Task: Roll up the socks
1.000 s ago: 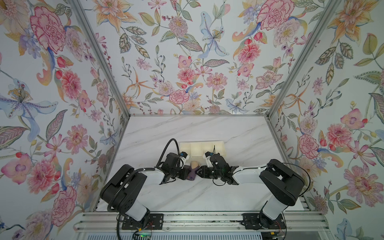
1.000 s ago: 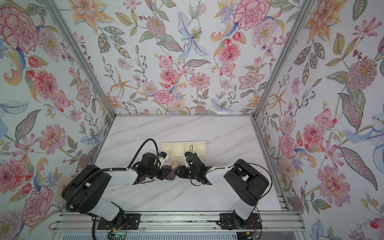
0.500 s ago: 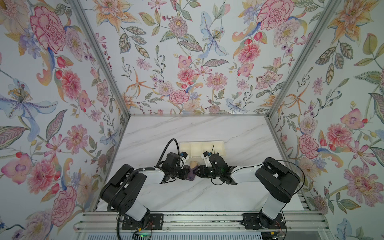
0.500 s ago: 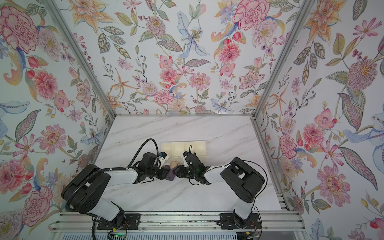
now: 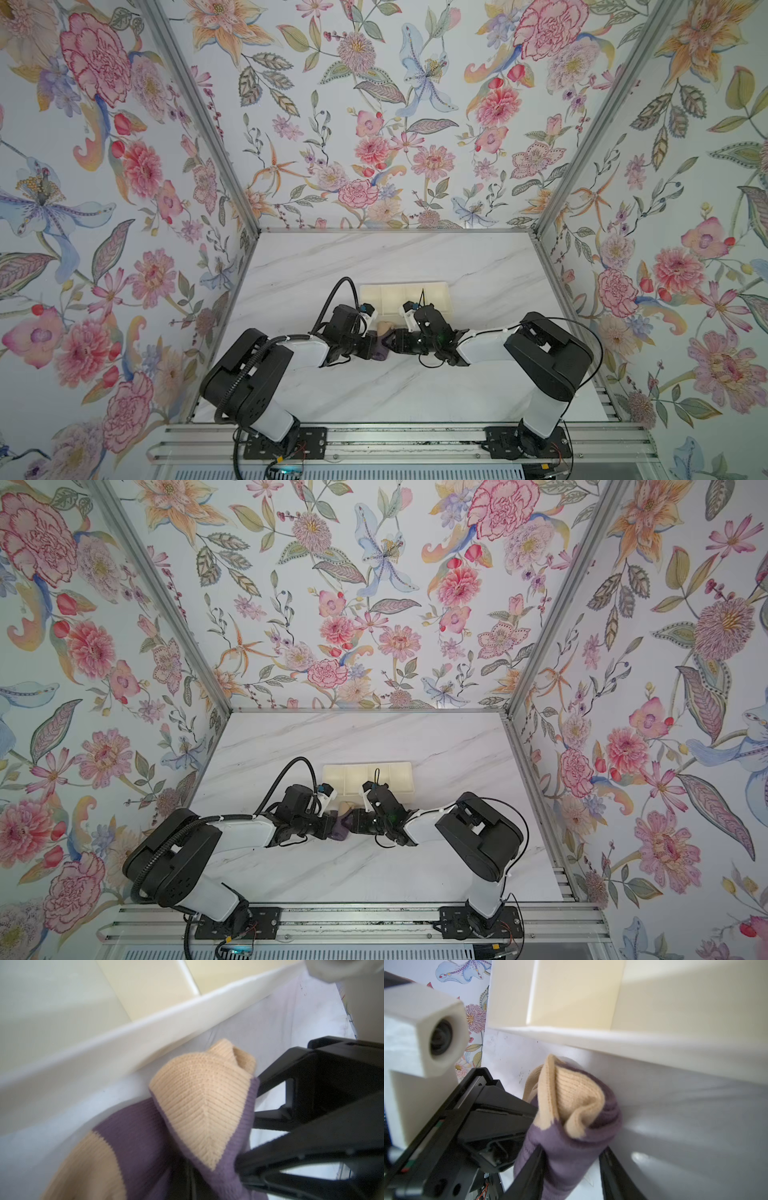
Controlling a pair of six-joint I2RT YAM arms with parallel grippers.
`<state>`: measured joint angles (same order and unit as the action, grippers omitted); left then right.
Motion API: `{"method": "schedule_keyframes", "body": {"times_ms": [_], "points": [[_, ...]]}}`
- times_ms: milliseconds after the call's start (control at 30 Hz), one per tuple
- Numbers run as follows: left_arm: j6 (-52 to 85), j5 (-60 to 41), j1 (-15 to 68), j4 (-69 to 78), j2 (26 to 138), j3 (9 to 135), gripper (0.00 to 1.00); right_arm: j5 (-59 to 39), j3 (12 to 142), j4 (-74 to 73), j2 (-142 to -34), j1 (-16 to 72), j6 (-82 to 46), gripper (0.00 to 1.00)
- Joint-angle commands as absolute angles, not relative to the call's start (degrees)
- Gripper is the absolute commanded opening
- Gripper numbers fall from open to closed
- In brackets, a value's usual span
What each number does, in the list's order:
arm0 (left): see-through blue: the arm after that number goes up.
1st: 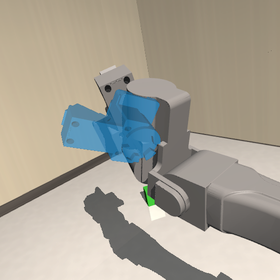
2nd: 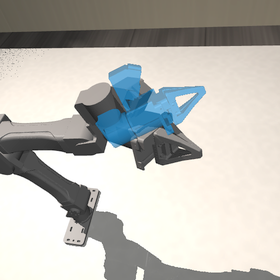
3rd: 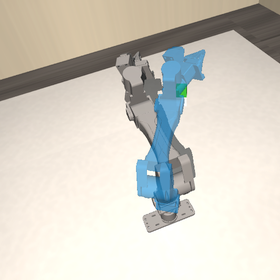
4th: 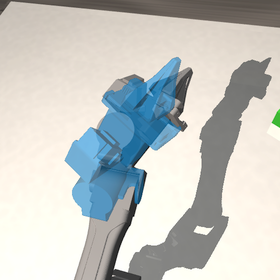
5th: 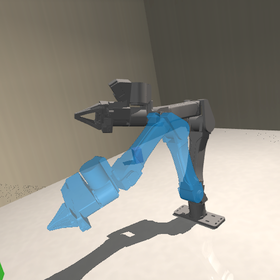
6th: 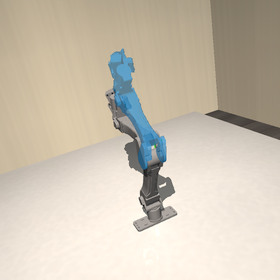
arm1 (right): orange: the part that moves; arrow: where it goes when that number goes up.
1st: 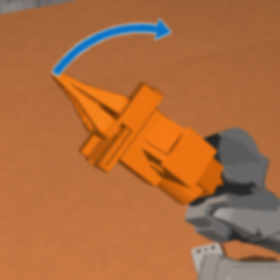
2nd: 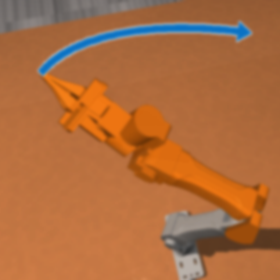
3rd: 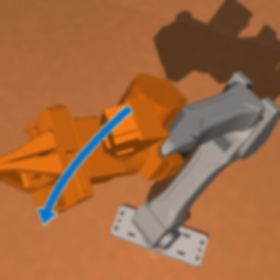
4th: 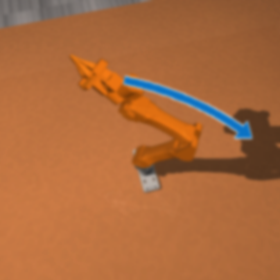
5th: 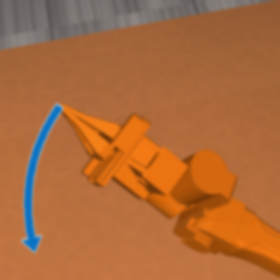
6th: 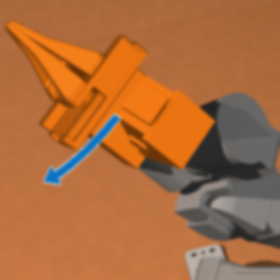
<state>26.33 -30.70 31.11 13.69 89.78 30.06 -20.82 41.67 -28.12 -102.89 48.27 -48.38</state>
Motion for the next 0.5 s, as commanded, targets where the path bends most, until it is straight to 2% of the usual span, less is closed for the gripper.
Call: {"method": "schedule_keyframes", "body": {"times_ms": [0,300,467], "points": [[25.9,-30.8,31.5,7.8,92.4,29.3,0.0,-21.0,43.0,-27.4,-104.9,49.5,-47.3,0.42],[26.3,-31.4,32.0,9.2,93.4,29.3,0.0,-21.0,43.8,-27.9,-105.7,50.1,-47.4,0.33],[26.5,-31.5,32.1,9.6,93.4,29.1,0.0,-20.8,44.6,-27.9,-106.1,50.8,-47.0,0.16]]}}
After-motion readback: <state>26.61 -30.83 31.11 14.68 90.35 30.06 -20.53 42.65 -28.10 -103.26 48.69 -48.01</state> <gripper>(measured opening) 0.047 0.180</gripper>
